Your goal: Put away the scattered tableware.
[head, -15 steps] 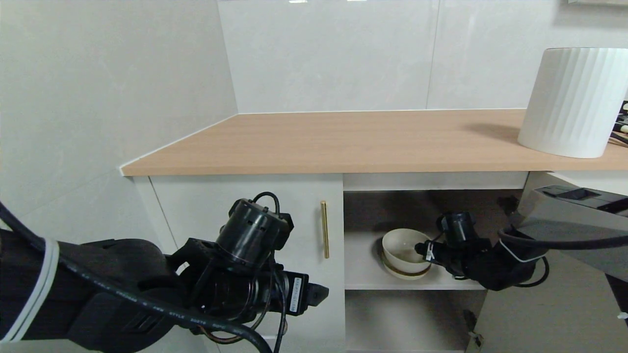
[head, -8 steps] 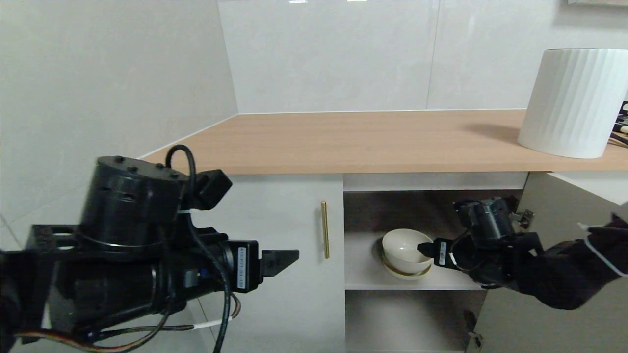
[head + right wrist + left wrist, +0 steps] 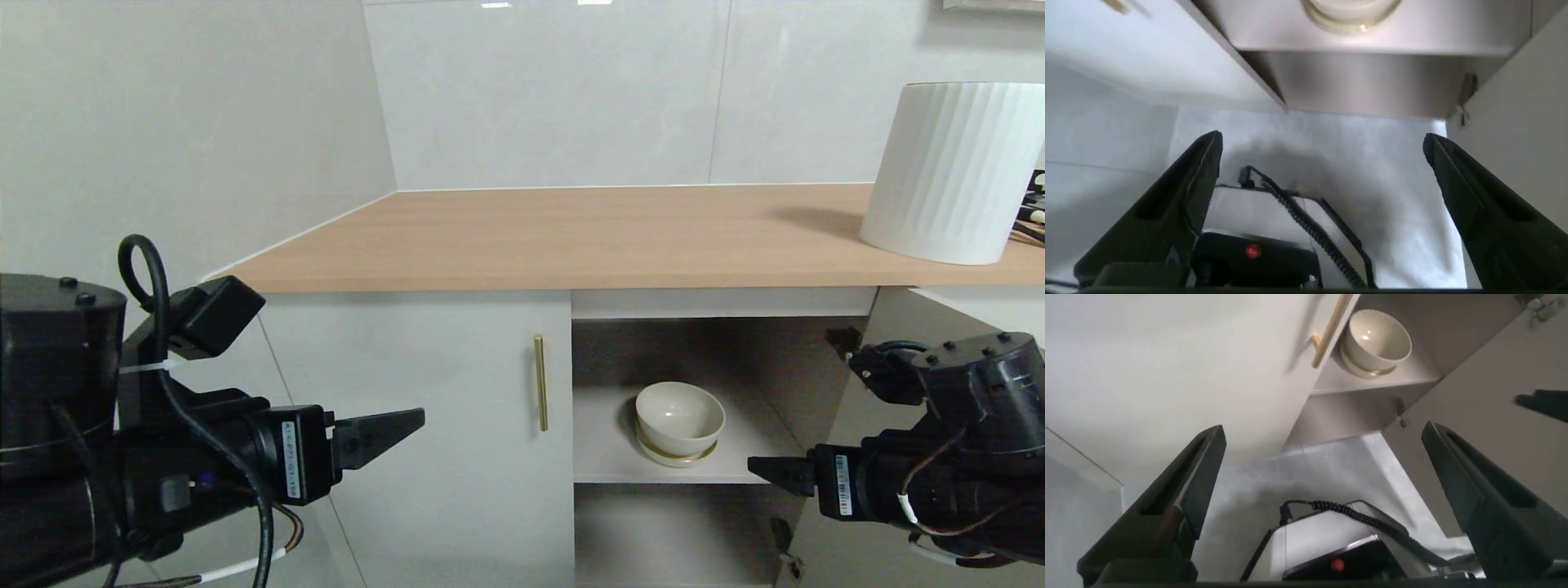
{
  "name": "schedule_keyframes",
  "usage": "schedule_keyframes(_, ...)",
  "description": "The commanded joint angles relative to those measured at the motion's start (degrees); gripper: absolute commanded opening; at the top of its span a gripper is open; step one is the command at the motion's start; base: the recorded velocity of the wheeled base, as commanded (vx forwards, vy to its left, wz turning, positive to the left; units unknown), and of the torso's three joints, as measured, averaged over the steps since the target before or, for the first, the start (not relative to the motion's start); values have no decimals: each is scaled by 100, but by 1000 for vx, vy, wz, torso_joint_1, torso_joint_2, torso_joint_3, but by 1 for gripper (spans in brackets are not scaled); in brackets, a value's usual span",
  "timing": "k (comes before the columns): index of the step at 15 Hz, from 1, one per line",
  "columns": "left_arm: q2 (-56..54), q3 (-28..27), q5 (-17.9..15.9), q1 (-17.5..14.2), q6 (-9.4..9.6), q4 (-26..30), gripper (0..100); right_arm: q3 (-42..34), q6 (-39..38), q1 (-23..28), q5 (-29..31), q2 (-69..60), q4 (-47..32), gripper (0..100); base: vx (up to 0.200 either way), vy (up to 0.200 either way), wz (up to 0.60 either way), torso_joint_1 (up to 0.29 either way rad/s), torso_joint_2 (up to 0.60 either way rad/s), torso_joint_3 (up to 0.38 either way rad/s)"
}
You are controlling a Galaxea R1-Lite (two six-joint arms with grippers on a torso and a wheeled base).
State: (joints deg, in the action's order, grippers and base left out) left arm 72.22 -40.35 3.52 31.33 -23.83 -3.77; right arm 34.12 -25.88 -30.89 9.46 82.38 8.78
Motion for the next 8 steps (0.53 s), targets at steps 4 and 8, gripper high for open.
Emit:
schedule_keyframes(4,161,10,-1,-4,-7,-1,100,-20,-5,-75,-6,-363,-245,100,-150,0,0,2,4,1)
schedule_keyframes(8,205,27,-1,-4,-7,-1,100,-28,4,-84,3,-363,-280,100,-200,0,0,0,5,6)
